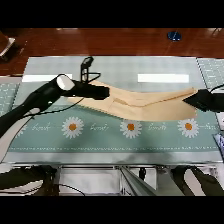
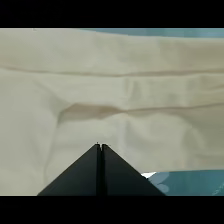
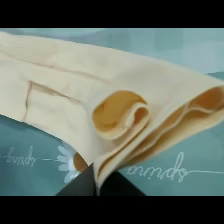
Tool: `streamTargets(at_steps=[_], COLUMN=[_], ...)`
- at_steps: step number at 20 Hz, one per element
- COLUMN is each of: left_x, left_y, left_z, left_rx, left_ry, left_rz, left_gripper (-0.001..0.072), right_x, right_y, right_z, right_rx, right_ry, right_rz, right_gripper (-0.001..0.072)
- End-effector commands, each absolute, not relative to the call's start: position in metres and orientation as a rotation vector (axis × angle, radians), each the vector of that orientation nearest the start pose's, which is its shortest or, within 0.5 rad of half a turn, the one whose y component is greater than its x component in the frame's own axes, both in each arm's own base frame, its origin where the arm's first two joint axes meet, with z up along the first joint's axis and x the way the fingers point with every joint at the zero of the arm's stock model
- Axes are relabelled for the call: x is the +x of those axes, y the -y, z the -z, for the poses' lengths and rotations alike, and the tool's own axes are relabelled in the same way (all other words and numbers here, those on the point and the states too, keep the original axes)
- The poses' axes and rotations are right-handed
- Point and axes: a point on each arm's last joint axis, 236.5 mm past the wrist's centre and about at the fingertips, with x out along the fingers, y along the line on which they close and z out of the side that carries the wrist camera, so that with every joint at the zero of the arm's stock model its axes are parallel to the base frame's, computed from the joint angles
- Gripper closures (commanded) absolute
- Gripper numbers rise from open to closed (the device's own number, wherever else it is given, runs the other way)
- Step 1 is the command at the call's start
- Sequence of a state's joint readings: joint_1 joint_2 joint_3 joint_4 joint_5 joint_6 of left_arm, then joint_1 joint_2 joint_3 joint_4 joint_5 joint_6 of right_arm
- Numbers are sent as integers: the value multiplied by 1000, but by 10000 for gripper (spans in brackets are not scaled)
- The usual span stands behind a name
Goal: Fold the shirts.
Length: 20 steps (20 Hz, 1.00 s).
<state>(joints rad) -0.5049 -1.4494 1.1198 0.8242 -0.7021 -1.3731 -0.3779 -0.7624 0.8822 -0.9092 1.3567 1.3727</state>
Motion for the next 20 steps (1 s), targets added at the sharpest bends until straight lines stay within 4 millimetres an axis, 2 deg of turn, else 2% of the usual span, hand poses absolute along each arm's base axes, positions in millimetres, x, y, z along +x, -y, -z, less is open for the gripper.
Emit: streamTargets(at_steps=[1,4,6,8,10,12,14,16,18,20], left_x=[355,326,300,271,245,236,252,286,334,377], left_y=[398,456,492,529,551,558,551,526,477,415], left_z=[11,37,54,61,67,64,51,37,24,9], left_rx=[-324,-273,-269,-328,-344,-331,-342,-365,-362,-329], left_ry=[-1138,-1240,-1313,-1376,-1415,-1418,-1413,-1411,-1395,-1368], left_rz=[781,876,920,980,1022,1046,1054,1041,988,905], left_gripper=[693,693,693,692,692,691,691,691,691,691], right_x=[256,248,247,249,248,249,249,249,251,255], right_y=[-61,-66,-72,-74,-74,-74,-73,-73,-73,-75], right_z=[-134,-143,-147,-149,-149,-149,-149,-150,-150,-150], right_rx=[564,573,590,596,592,593,593,593,595,621], right_ry=[-942,-919,-915,-905,-904,-904,-903,-901,-896,-903], right_rz=[-280,-284,-308,-317,-318,-318,-317,-317,-314,-330], right_gripper=[690,690,690,690,690,690,690,690,690,690])
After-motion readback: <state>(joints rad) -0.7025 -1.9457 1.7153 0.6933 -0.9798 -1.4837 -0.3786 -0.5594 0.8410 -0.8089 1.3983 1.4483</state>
